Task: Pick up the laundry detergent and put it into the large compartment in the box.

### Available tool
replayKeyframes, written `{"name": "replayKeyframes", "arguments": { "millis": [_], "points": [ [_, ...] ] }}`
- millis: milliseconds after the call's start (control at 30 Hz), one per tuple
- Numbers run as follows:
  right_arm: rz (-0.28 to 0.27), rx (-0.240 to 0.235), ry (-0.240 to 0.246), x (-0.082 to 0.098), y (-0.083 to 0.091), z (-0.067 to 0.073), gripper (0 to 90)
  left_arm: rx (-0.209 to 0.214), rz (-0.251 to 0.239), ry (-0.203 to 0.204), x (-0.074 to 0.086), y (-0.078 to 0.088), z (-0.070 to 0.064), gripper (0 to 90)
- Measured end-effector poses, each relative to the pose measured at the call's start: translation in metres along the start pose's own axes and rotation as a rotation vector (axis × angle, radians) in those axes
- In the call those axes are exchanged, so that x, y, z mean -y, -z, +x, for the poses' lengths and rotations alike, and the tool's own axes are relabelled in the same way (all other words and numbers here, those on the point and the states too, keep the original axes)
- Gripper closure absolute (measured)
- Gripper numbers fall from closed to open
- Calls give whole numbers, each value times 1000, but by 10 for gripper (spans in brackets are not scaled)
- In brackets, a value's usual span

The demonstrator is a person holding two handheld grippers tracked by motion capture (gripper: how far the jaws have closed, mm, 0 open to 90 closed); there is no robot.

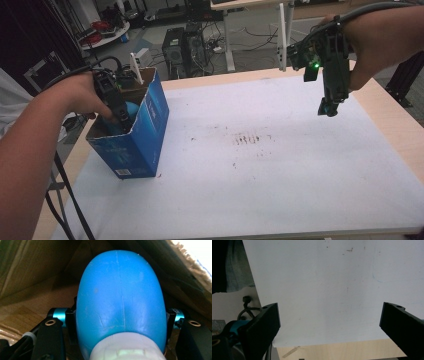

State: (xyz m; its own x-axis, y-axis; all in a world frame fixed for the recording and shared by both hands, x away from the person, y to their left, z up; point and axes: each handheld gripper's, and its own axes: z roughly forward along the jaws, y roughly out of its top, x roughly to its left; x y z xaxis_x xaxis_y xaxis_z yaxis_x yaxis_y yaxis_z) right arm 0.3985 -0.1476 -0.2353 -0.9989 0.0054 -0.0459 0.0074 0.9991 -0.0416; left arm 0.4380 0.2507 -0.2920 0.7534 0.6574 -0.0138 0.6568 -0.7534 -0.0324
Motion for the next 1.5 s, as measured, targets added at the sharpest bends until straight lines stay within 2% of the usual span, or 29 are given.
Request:
{"name": "replayKeyframes", "arguments": {
  "millis": [133, 167, 533, 667, 833, 967, 1067, 1200, 1333, 1367, 1500],
  "points": [
    [0, 0, 3, -1, -1, 0, 21, -3, 6, -15, 1, 0, 0, 379],
    [1, -1, -1, -2, -1, 0, 21, -2, -1, -6, 1, 0, 0, 379],
    [1, 1, -2, -1, 0, 1, 21, -1, 13, -12, -1, -1, -2, 373],
    [2, 3, -7, 0, 0, 1, 21, -5, 23, -28, -2, 0, -2, 369],
    [1, 7, -7, 3, 2, 2, 21, 9, 31, 0, -2, 1, -3, 329],
    [-3, 8, -12, 4, 2, 3, 21, 9, 39, -3, -2, 2, -3, 309],
    [-3, 6, -15, 5, 1, 3, 21, 10, 25, 3, -1, 3, -4, 308],
    [-4, 8, -17, 5, 1, 4, 21, 3, 33, 9, 0, 6, -4, 289],
    [-8, 11, -11, 5, 2, 4, 21, -6, 24, 4, 2, 13, -5, 274],
    [-6, 10, -17, 5, 2, 5, 21, -11, 14, 13, 3, 16, -7, 270],
    [-9, 14, -14, 5, 2, 6, 21, -22, 18, 12, 4, 21, -8, 237]
  ]
}}
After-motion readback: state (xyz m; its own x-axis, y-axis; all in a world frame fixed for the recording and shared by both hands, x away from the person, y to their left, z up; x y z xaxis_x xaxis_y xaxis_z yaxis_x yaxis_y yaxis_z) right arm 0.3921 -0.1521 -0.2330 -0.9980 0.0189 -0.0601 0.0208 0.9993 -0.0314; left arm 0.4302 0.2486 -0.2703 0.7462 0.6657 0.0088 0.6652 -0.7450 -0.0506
